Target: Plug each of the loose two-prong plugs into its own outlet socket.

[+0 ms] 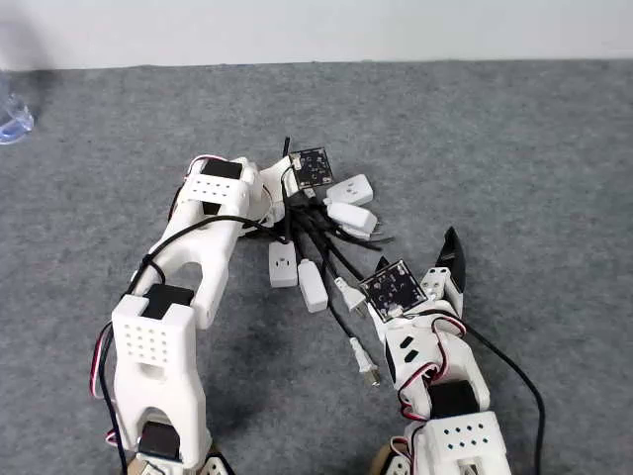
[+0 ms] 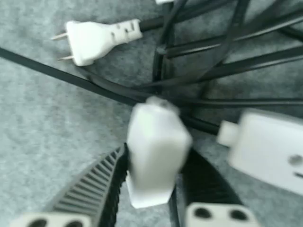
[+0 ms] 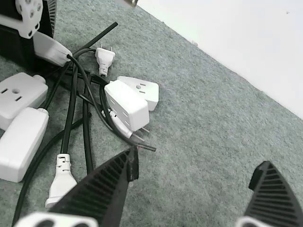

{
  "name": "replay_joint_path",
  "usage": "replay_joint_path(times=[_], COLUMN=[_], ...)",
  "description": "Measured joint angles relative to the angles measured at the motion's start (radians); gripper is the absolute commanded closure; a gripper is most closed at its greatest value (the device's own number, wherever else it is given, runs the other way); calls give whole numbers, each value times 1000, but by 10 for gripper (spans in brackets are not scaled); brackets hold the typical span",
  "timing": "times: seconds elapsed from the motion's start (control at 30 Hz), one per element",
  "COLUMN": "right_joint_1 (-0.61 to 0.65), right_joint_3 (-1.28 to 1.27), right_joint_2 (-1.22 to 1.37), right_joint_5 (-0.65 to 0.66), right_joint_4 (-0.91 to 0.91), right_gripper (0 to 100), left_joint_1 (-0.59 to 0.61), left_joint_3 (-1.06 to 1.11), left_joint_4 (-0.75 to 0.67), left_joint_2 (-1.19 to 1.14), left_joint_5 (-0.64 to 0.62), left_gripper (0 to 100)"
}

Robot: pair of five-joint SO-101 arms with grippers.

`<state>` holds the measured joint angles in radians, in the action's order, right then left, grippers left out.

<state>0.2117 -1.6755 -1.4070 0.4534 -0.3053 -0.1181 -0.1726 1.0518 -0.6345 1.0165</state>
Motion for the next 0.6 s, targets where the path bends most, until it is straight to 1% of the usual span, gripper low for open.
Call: replay_joint_path(times=[0.13,0.2,0.33,0.4,0.5,0.6], right_joint_1=[0,0,0,0,0,0], right_joint_3=[0,0,0,0,0,0], right_joint_2=[0,0,0,0,0,0], right_joint_5=[0,0,0,0,0,0], right_joint_4=[0,0,0,0,0,0], right_gripper=[627,627,627,627,627,627], left_joint_1=[-8,-12,-34,-35,-26,-11], left_joint_3=[-75,-133,-302,-388,-456,-463], left_joint_4=[147,261,543,641,666,672], left_joint_2=[-6,-8,-9,-9,-8,23], left_joint_5=[20,25,25,25,-6,-46], left_gripper=[987,987,987,987,987,987])
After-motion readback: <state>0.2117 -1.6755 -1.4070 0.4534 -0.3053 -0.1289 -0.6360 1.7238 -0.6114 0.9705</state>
